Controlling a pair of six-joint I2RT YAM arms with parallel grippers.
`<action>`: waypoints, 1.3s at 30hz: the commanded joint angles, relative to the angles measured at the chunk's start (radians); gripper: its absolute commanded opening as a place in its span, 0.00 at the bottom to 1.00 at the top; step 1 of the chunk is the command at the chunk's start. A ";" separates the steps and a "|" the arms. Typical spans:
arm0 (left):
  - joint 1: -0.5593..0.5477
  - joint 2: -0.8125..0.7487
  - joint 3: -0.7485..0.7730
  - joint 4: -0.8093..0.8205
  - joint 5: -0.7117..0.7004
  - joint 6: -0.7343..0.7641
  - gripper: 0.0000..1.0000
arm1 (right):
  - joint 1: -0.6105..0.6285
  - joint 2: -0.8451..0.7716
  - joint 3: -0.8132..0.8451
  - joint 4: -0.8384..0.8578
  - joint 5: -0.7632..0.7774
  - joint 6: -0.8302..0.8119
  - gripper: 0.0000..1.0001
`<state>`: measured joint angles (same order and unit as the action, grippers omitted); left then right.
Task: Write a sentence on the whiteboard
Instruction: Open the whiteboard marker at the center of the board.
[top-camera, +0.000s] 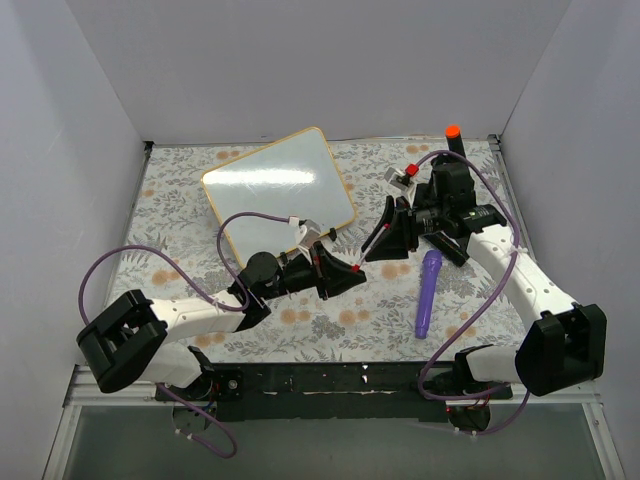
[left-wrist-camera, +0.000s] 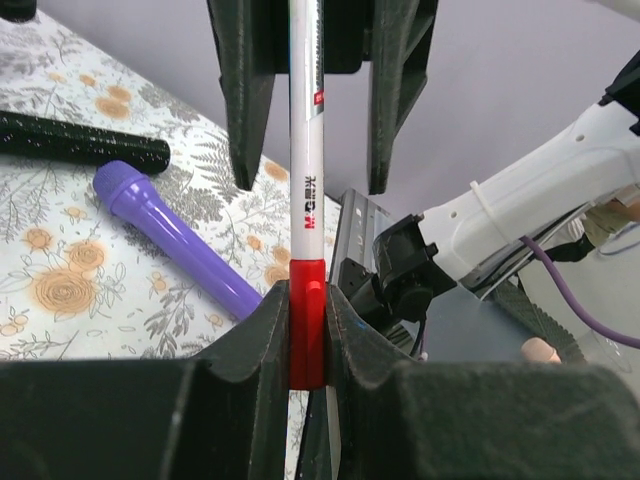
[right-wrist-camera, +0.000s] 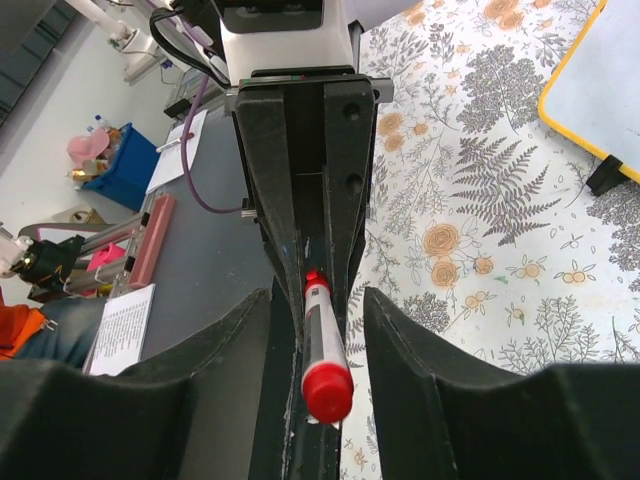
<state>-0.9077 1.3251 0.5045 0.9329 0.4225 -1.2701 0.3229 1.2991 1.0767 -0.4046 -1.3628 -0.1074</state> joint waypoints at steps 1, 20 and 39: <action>-0.007 -0.006 0.012 0.067 -0.056 -0.012 0.00 | 0.004 -0.009 0.023 0.081 -0.045 0.067 0.46; -0.020 0.040 0.042 0.087 -0.054 -0.025 0.00 | 0.005 -0.004 0.009 0.162 -0.071 0.163 0.38; -0.023 0.031 0.026 0.098 -0.033 0.008 0.00 | -0.005 -0.029 0.014 0.176 -0.076 0.147 0.01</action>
<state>-0.9287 1.3674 0.5190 1.0176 0.3737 -1.2991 0.3218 1.3006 1.0538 -0.2138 -1.3952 0.0719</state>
